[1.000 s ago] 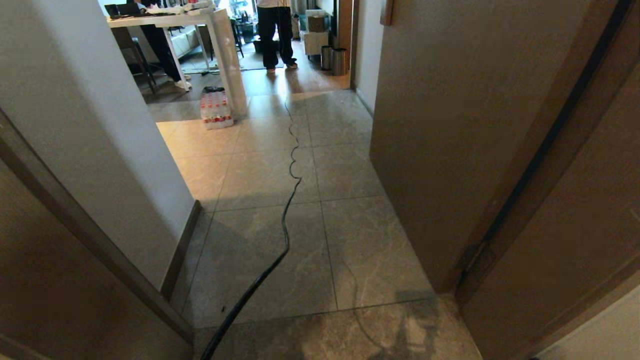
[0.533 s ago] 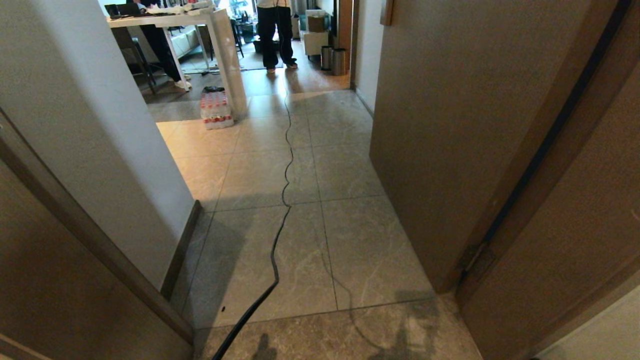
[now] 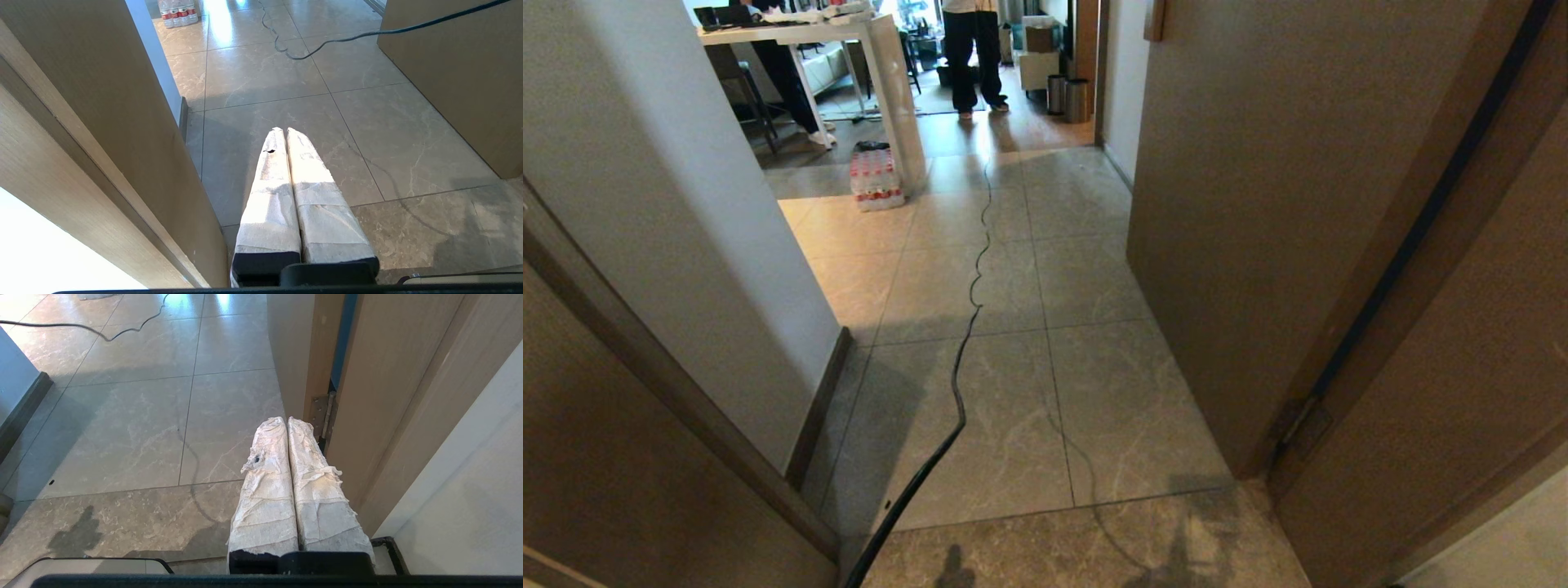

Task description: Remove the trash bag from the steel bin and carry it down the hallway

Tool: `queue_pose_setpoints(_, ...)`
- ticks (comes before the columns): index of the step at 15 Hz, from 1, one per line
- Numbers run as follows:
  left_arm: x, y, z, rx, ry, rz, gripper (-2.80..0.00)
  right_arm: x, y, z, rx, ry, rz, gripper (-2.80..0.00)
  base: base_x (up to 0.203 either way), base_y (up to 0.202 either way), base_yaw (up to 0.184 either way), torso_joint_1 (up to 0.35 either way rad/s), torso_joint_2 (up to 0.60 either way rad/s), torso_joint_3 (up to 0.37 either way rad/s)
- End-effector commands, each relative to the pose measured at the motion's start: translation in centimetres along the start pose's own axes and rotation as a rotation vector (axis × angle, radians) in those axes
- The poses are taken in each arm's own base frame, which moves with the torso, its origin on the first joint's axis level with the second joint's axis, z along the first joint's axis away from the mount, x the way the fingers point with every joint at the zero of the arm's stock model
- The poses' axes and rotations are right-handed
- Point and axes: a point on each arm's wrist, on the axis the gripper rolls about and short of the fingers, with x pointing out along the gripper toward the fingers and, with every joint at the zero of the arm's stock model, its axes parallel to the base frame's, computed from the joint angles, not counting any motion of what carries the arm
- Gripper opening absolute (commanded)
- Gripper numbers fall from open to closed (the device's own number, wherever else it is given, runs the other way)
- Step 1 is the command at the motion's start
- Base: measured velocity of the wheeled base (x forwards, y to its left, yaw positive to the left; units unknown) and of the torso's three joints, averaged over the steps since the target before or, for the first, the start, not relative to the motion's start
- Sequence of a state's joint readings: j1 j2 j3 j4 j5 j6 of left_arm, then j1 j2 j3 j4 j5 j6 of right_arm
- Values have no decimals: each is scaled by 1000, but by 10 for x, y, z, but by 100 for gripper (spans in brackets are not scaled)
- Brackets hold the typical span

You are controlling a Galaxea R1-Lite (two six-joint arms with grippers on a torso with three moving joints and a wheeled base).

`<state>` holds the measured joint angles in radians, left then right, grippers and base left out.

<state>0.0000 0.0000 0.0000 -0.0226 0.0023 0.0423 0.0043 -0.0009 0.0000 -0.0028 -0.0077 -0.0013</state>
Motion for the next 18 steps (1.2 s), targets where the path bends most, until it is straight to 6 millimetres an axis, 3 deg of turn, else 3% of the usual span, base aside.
queue_pose_setpoints(1,1,0,-3,1,10,0,-280,0,0,0,0,1,0,-280,0,0,0,0,0,0)
queue_pose_setpoints(18,1,0,-3,1,10,0,-280,0,0,0,0,1,0,-280,0,0,0,0,0,0)
